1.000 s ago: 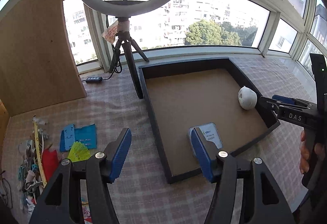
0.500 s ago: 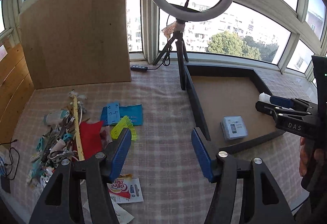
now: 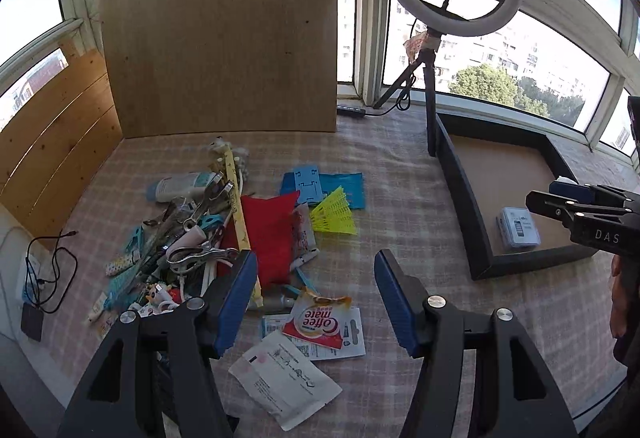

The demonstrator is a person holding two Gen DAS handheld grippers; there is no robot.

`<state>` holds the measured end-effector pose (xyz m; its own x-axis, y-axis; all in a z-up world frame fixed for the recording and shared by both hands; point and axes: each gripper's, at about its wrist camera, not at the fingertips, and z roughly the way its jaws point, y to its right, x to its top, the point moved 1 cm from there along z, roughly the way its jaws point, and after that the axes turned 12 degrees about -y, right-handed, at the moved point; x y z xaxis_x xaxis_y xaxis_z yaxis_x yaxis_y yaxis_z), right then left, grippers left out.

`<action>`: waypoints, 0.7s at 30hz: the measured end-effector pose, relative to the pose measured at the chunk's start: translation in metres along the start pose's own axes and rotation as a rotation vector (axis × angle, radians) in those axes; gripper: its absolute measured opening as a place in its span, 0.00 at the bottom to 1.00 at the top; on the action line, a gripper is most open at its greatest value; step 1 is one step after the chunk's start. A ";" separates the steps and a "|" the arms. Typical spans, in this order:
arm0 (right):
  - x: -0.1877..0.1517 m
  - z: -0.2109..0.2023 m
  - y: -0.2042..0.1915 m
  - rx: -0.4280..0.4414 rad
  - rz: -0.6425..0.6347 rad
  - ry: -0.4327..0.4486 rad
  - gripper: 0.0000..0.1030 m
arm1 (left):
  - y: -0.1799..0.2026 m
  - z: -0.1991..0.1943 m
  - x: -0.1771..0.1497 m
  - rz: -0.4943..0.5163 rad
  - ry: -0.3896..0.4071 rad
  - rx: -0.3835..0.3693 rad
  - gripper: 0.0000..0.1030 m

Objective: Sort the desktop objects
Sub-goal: 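Move both open tools back to the pile, then grasp the white cable with the left tool while the right tool grasps the yellow stick packet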

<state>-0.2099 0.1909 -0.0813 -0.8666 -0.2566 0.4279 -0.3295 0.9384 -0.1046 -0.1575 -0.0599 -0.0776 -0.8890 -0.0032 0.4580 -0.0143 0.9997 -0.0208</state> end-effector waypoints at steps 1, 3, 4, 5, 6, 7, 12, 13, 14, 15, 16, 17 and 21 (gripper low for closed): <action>0.001 0.002 -0.006 0.003 -0.012 -0.004 0.60 | -0.009 0.001 -0.004 -0.014 -0.008 0.007 0.57; 0.003 0.006 -0.019 0.011 -0.030 -0.012 0.60 | -0.025 0.002 -0.011 -0.040 -0.017 0.021 0.57; 0.004 0.008 -0.025 0.018 -0.038 -0.018 0.60 | -0.033 0.002 -0.014 -0.050 -0.020 0.031 0.57; 0.005 0.011 -0.032 0.023 -0.046 -0.022 0.60 | -0.041 0.002 -0.017 -0.058 -0.023 0.042 0.57; 0.006 0.014 -0.040 0.028 -0.054 -0.027 0.60 | -0.048 0.002 -0.020 -0.065 -0.026 0.051 0.57; 0.007 0.016 -0.047 0.033 -0.064 -0.031 0.60 | -0.055 0.002 -0.023 -0.072 -0.030 0.058 0.57; 0.010 0.024 -0.086 0.058 -0.104 -0.045 0.60 | -0.089 -0.003 -0.035 -0.115 -0.029 0.016 0.56; 0.010 0.025 -0.094 0.062 -0.113 -0.047 0.60 | -0.095 -0.004 -0.037 -0.123 -0.025 0.001 0.56; 0.011 0.025 -0.102 0.065 -0.123 -0.048 0.60 | -0.101 -0.007 -0.039 -0.128 -0.019 -0.011 0.56; 0.011 0.026 -0.110 0.066 -0.134 -0.049 0.60 | -0.106 -0.010 -0.040 -0.134 -0.014 -0.022 0.56; 0.011 0.026 -0.117 0.067 -0.143 -0.049 0.60 | -0.111 -0.012 -0.041 -0.136 -0.014 -0.024 0.57; 0.011 0.026 -0.124 0.069 -0.152 -0.049 0.60 | -0.114 -0.012 -0.041 -0.137 -0.014 -0.020 0.57; 0.013 0.029 -0.148 0.081 -0.176 -0.049 0.60 | -0.129 -0.010 -0.044 -0.132 -0.018 -0.014 0.57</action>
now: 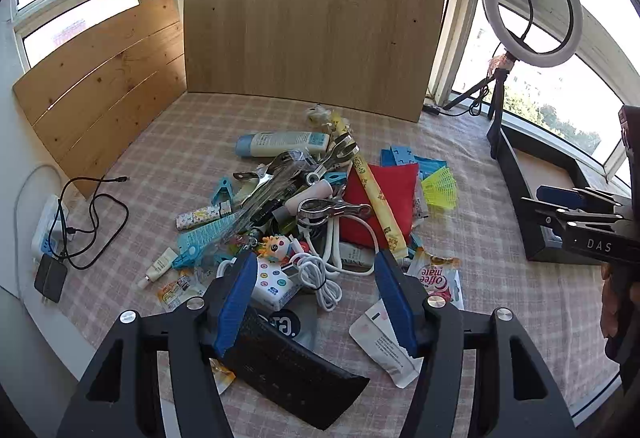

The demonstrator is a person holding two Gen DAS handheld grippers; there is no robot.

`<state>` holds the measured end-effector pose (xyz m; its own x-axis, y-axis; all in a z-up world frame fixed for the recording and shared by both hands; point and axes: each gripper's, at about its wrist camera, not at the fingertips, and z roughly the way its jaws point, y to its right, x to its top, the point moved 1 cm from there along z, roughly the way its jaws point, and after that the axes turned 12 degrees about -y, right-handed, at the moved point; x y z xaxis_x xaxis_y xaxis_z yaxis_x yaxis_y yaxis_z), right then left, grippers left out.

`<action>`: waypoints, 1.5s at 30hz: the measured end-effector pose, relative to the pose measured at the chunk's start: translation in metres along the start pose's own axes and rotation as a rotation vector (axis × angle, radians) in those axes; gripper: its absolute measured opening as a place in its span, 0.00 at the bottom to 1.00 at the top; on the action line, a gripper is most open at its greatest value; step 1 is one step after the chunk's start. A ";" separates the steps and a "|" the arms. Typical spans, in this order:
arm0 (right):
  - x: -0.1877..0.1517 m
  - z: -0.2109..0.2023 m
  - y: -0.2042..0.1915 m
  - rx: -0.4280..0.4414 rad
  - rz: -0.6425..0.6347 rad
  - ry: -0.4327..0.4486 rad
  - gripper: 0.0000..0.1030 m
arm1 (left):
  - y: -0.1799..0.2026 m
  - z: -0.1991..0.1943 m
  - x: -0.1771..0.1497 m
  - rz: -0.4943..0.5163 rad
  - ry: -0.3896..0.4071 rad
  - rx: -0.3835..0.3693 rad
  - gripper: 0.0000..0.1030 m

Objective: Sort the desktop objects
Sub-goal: 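Grasp the white cable with the left tool while the right tool grasps the yellow stick packet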

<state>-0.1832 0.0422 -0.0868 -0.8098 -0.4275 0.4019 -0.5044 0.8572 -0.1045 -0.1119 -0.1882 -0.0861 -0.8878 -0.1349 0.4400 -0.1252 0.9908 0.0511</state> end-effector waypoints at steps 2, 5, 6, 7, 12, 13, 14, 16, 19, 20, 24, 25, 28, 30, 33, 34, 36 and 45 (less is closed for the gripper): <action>0.003 0.005 -0.008 0.006 -0.006 -0.004 0.60 | -0.006 0.004 0.000 -0.001 -0.007 0.007 0.57; 0.007 0.015 -0.017 0.016 -0.009 -0.011 0.60 | -0.017 0.013 -0.002 0.001 -0.024 0.011 0.57; 0.008 0.020 -0.020 0.021 -0.011 -0.020 0.60 | -0.020 0.017 -0.003 0.000 -0.032 0.009 0.57; 0.010 0.025 -0.022 0.026 -0.013 -0.029 0.60 | -0.023 0.020 -0.004 -0.001 -0.041 0.006 0.57; 0.017 0.051 -0.035 0.053 -0.025 -0.076 0.60 | -0.023 0.036 -0.008 0.047 -0.067 -0.011 0.55; 0.019 0.056 -0.038 0.061 -0.031 -0.085 0.60 | -0.021 0.040 -0.009 0.059 -0.071 -0.014 0.55; 0.020 0.061 -0.042 0.065 -0.039 -0.091 0.60 | -0.020 0.043 -0.009 0.066 -0.074 -0.020 0.55; 0.025 0.070 -0.049 0.067 -0.058 -0.104 0.59 | -0.017 0.050 -0.007 0.075 -0.082 -0.036 0.55; 0.034 0.083 -0.058 0.076 -0.087 -0.121 0.55 | -0.013 0.059 -0.005 0.076 -0.091 -0.050 0.48; 0.037 0.088 -0.061 0.079 -0.095 -0.129 0.52 | -0.012 0.062 -0.005 0.078 -0.098 -0.053 0.47; 0.049 0.105 -0.067 0.079 -0.110 -0.156 0.51 | -0.010 0.076 -0.003 0.072 -0.130 -0.064 0.44; 0.052 0.109 -0.068 0.078 -0.110 -0.161 0.51 | -0.009 0.078 -0.002 0.070 -0.136 -0.068 0.44; 0.059 0.120 -0.069 0.089 -0.104 -0.178 0.50 | -0.007 0.085 0.003 0.061 -0.141 -0.065 0.43; 0.063 0.126 -0.071 0.077 -0.106 -0.181 0.50 | -0.006 0.090 0.007 0.055 -0.145 -0.062 0.41; 0.070 0.130 -0.072 0.058 -0.112 -0.176 0.50 | -0.003 0.096 0.009 0.053 -0.151 -0.061 0.38; 0.073 0.131 -0.071 0.057 -0.109 -0.174 0.50 | -0.003 0.098 0.010 0.054 -0.154 -0.055 0.38; 0.078 0.130 -0.069 0.052 -0.099 -0.173 0.48 | -0.002 0.101 0.010 0.052 -0.161 -0.052 0.33; 0.104 0.133 -0.068 0.034 -0.130 -0.157 0.44 | -0.003 0.100 0.009 0.044 -0.145 -0.064 0.23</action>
<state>-0.2726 -0.0989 -0.1584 -0.7729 -0.5755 0.2671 -0.6150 0.7831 -0.0925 -0.1637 -0.1928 -0.1721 -0.9472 -0.0864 0.3089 -0.0600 0.9938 0.0939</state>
